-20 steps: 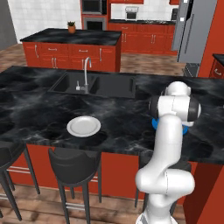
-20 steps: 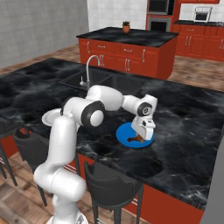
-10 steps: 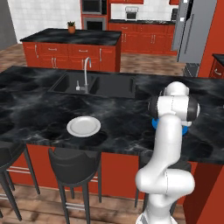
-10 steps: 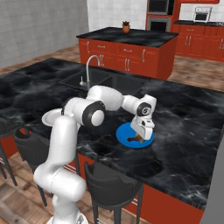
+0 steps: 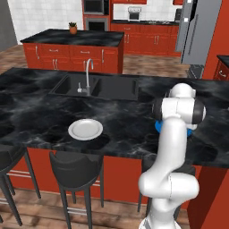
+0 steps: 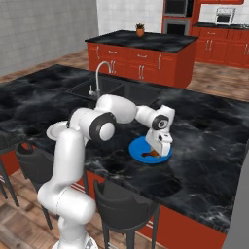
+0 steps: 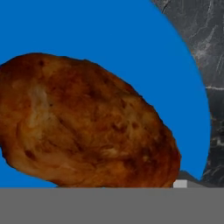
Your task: Transport the chicken drumstick and squash to the fridge. Place the chicken drumstick on the rack containing meat and place the squash on the rack containing the vegetable, ensuring meats and vegetables are on different racks.
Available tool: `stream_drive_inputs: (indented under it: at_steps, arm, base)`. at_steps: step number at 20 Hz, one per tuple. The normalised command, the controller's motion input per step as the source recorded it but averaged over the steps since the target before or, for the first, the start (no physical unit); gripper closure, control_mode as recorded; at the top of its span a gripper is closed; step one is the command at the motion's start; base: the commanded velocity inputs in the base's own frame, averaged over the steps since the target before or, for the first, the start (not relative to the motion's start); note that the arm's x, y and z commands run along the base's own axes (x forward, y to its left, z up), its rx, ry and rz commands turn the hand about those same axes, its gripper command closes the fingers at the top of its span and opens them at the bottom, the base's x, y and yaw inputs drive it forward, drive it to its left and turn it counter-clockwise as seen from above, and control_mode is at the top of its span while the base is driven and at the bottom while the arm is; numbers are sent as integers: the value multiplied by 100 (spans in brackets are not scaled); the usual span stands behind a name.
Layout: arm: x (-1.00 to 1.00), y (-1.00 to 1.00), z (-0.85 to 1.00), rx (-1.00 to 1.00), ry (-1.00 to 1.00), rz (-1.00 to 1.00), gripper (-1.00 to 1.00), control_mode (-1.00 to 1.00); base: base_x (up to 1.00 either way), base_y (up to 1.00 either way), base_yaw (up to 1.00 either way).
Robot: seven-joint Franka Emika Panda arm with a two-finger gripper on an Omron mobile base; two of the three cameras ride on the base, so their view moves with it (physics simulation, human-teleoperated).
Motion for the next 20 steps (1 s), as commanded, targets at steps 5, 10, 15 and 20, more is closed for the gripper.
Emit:
stream_drive_inputs:
  at_steps: [5,10,15,20]
  arm:
    - [-41,0,14,12,-22,0,100,-100]
    - [-43,0,73,1,-26,0,100,-100]
    - [-38,6,95,0,-20,0,100,-100]
    - [-47,43,62,-11,-36,0,100,-100]
  base:
    - [0,0,0]
    - [0,0,0]
    - [0,0,0]
    - [0,0,0]
